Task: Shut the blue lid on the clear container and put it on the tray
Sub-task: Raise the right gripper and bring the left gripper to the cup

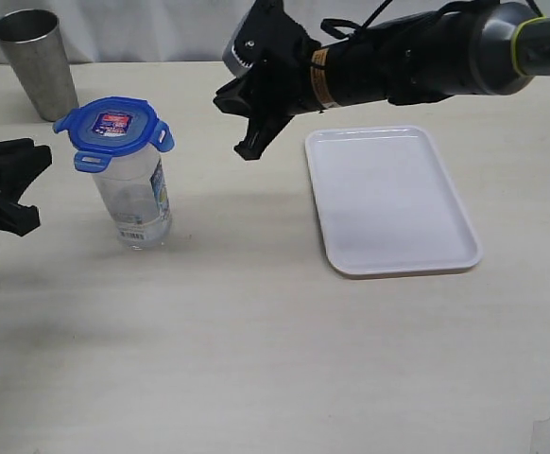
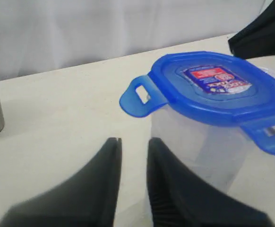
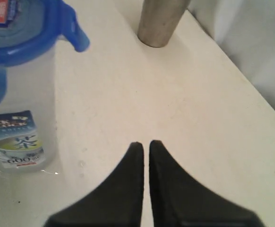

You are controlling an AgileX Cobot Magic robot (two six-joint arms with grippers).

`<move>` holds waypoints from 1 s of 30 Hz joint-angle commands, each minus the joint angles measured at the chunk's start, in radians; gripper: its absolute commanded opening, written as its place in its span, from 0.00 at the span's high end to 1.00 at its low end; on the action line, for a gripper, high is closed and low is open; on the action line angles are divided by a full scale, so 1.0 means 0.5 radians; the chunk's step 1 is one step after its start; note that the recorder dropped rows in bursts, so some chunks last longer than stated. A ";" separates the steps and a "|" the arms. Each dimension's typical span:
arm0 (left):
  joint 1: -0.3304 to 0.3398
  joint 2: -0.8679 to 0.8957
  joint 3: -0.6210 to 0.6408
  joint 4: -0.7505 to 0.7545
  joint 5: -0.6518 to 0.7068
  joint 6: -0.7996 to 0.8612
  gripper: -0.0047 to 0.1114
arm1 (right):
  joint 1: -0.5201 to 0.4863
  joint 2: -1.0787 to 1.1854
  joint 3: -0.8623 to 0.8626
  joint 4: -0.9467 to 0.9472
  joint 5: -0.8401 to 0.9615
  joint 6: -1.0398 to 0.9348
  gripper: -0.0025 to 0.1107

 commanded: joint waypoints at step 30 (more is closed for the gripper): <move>-0.347 0.860 -0.194 -0.114 -0.401 0.356 0.13 | -0.205 -0.049 -0.003 0.103 -0.508 0.095 0.94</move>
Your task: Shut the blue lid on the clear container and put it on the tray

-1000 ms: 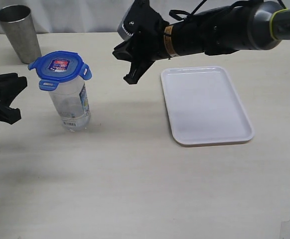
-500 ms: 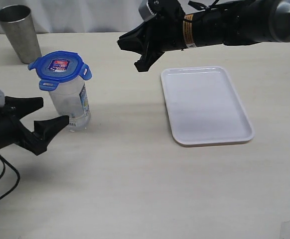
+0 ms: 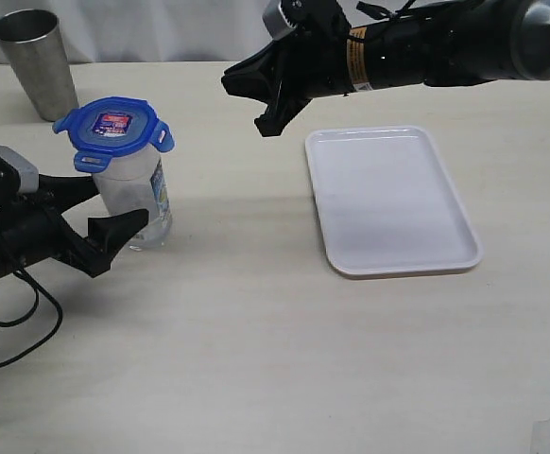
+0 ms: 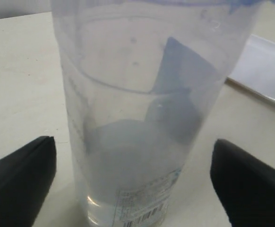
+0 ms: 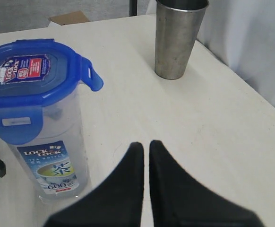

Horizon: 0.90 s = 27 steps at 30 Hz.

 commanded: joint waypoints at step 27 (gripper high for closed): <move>-0.123 0.300 -0.421 0.143 -0.033 -0.079 0.05 | -0.011 -0.015 -0.003 -0.008 -0.012 -0.007 0.94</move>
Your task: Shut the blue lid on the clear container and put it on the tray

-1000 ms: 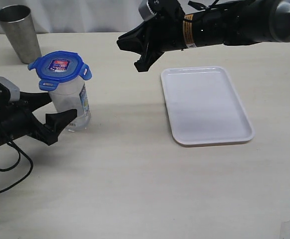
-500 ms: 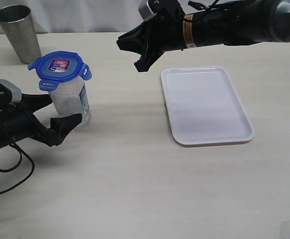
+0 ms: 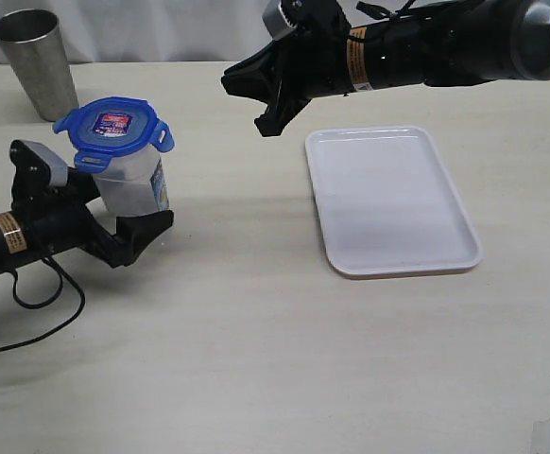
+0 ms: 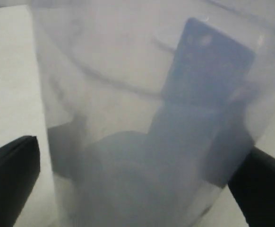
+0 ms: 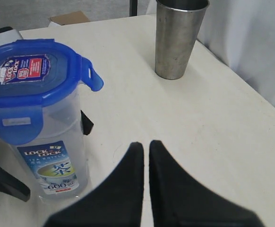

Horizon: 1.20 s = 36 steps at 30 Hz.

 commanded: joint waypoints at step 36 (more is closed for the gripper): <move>-0.065 0.013 -0.130 -0.088 -0.024 -0.017 0.06 | -0.011 -0.015 -0.003 -0.008 -0.005 -0.008 0.94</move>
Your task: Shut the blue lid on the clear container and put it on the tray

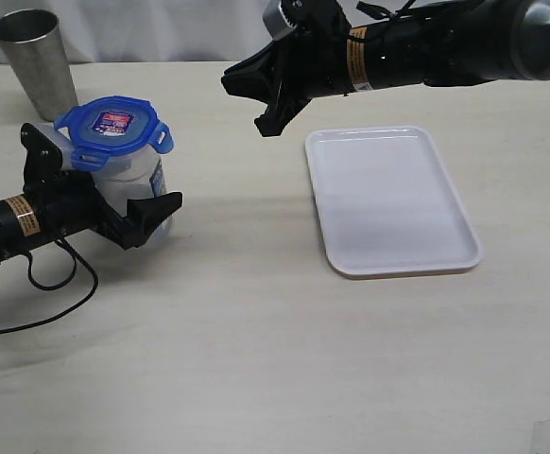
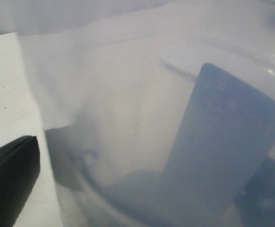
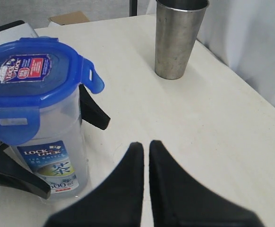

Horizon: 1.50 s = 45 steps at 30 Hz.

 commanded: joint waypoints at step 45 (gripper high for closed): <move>-0.003 0.004 -0.045 0.462 -0.032 -0.010 0.96 | -0.230 -0.136 -0.247 2.838 2.426 -2.162 0.84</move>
